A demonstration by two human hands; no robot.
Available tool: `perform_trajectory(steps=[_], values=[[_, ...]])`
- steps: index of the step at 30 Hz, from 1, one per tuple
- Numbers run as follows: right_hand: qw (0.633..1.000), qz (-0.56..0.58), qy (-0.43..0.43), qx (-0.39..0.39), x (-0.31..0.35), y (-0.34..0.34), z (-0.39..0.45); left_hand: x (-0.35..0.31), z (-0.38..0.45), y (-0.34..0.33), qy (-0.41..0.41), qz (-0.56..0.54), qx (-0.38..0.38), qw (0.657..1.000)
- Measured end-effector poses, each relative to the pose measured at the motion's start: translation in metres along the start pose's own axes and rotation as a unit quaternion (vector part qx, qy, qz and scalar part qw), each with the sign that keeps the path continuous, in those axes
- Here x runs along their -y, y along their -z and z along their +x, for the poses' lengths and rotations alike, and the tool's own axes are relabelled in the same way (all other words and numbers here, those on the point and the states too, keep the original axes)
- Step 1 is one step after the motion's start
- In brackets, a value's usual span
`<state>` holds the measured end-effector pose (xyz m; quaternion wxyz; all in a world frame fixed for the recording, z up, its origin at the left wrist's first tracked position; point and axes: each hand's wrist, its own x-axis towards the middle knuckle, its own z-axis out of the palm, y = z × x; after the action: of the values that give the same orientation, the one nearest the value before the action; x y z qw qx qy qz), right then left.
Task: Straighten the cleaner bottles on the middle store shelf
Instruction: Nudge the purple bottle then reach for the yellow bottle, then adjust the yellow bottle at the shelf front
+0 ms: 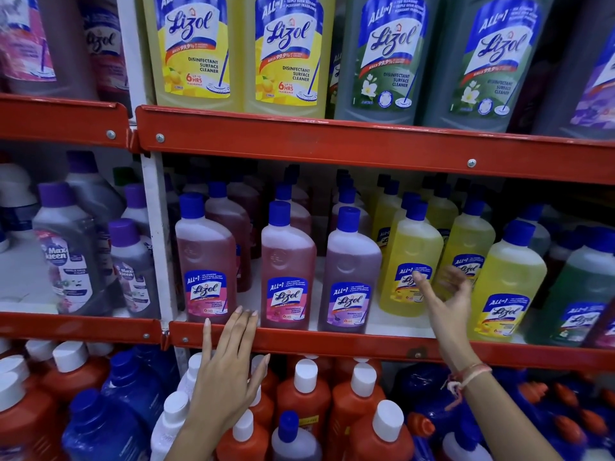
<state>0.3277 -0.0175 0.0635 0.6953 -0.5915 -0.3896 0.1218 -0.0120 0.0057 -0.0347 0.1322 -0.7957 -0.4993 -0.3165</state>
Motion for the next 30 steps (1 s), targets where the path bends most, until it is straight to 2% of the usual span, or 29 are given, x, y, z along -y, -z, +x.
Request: perform_trajectory(steps=[3, 8, 18, 30], values=[[0.998, -0.025, -0.04, 0.043, -0.001, -0.001, 0.015, 0.0, 0.0, 0.0, -0.002, 0.001, 0.003, 1.0], [0.981, 0.019, -0.13, 0.143, 0.002, -0.006, 0.022, 0.001, 0.001, 0.0, 0.002, 0.009, 0.014, 1.0], [0.977, 0.016, -0.098, 0.191, 0.009, 0.004, 0.009, -0.001, 0.001, -0.001, 0.008, 0.006, 0.008, 1.0], [0.977, 0.007, -0.075, 0.202, 0.016, 0.021, -0.017, -0.002, 0.0, -0.001, 0.011, 0.008, 0.01, 1.0]])
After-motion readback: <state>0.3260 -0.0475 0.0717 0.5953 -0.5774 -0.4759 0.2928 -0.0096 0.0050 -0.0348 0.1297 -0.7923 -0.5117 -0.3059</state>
